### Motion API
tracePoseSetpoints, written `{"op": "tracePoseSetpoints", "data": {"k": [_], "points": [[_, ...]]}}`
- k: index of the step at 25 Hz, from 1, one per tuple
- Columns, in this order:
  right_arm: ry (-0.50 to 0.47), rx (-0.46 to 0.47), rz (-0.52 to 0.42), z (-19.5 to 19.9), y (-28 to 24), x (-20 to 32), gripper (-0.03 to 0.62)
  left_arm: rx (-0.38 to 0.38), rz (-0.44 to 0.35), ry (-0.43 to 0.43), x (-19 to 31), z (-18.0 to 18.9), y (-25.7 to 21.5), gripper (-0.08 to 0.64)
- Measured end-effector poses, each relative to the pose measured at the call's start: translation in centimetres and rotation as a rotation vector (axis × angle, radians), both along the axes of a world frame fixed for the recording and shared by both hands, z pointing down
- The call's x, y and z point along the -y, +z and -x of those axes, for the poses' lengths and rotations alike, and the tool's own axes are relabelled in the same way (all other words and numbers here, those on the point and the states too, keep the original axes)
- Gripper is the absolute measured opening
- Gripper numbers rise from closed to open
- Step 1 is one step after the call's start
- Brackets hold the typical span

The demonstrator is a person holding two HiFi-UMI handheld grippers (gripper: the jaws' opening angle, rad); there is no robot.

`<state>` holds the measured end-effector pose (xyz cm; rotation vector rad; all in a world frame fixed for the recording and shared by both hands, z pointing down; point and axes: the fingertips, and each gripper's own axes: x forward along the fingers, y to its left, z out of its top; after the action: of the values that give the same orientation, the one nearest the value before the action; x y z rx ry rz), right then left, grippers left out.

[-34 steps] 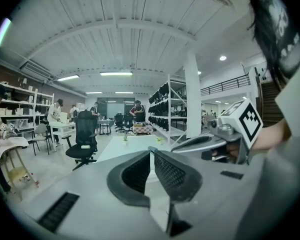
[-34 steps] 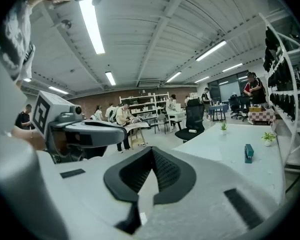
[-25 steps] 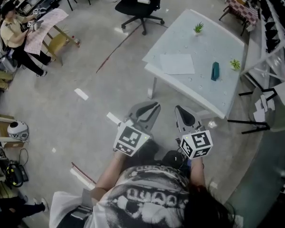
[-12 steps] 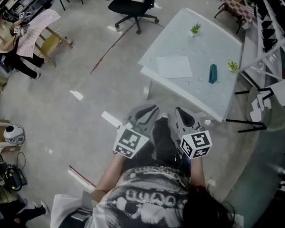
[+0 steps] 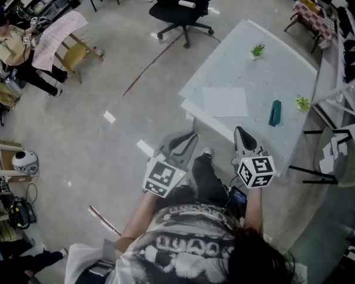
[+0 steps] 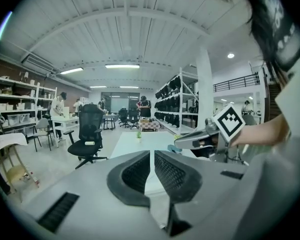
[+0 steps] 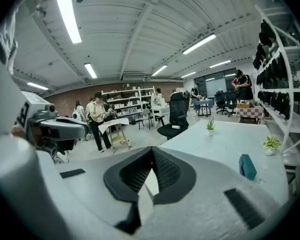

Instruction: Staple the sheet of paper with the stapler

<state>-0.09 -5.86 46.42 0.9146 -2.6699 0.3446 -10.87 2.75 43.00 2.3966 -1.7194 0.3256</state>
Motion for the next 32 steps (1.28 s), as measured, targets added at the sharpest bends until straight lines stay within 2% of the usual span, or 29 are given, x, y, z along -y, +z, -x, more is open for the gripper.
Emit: {"op": "tracePoseSetpoints", "data": {"k": [5, 13, 18, 22, 27, 32], "points": [[0.019, -0.032, 0.055, -1.1, 2.6, 7.0, -0.006, 0.030, -0.013, 0.020, 6.6, -0.9, -0.4, 0.025], [0.058, -0.110, 0.202, -2.2, 9.8, 15.5, 0.054, 0.040, 0.016, 0.041, 13.6, -2.1, 0.3, 0.025], [0.061, -0.188, 0.270, -2.0, 14.6, 18.3, 0.072, 0.040, 0.037, 0.017, 15.3, -2.1, 1.0, 0.025], [0.083, -0.267, 0.279, -1.9, 17.5, 20.2, 0.086, 0.046, 0.059, 0.004, 15.5, -1.8, 1.5, 0.025], [0.144, -0.333, 0.323, -1.7, 19.8, 21.9, 0.157, 0.038, 0.082, -0.022, 15.3, 0.2, 2.0, 0.025], [0.154, -0.415, 0.324, -0.9, 20.9, 22.0, 0.163, 0.032, 0.100, -0.003, 15.9, 2.1, 2.4, 0.025]]}}
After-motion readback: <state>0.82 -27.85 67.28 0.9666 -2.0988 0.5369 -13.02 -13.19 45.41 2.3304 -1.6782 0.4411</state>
